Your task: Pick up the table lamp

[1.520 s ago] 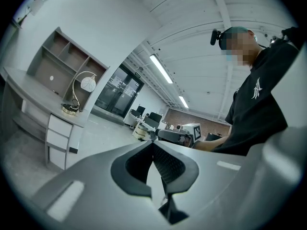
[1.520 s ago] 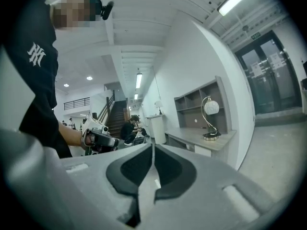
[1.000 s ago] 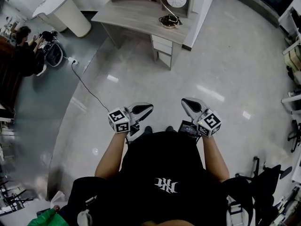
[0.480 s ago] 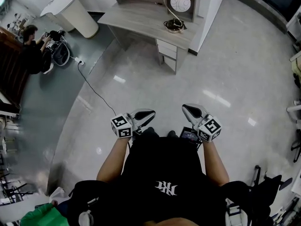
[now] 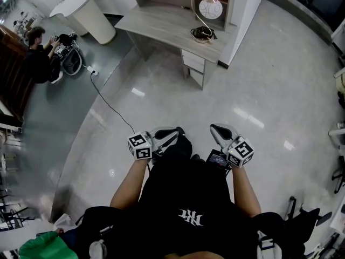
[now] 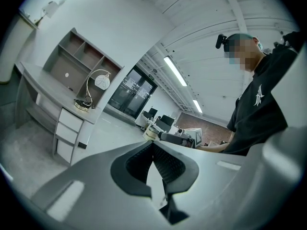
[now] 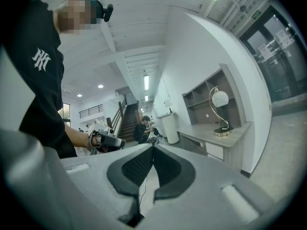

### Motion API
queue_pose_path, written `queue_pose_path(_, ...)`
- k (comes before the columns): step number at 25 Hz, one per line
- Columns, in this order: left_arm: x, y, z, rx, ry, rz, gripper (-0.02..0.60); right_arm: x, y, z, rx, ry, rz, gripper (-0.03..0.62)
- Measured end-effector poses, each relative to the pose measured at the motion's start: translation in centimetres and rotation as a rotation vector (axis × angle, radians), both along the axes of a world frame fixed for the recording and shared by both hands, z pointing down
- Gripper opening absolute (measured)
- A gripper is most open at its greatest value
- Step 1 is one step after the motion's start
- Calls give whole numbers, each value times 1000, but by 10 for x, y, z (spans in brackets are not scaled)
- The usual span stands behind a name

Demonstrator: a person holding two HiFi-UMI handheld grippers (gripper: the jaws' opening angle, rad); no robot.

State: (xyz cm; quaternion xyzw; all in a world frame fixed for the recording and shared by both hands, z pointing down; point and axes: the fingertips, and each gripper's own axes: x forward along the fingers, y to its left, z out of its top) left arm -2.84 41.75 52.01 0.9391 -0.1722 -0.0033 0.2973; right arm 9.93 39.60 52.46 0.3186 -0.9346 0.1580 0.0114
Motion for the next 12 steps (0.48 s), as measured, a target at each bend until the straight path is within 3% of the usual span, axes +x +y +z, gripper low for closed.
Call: queue_pose_path(12,5,-81,7,-12,35,7,-6,9,-71,4,-17,36,20,3)
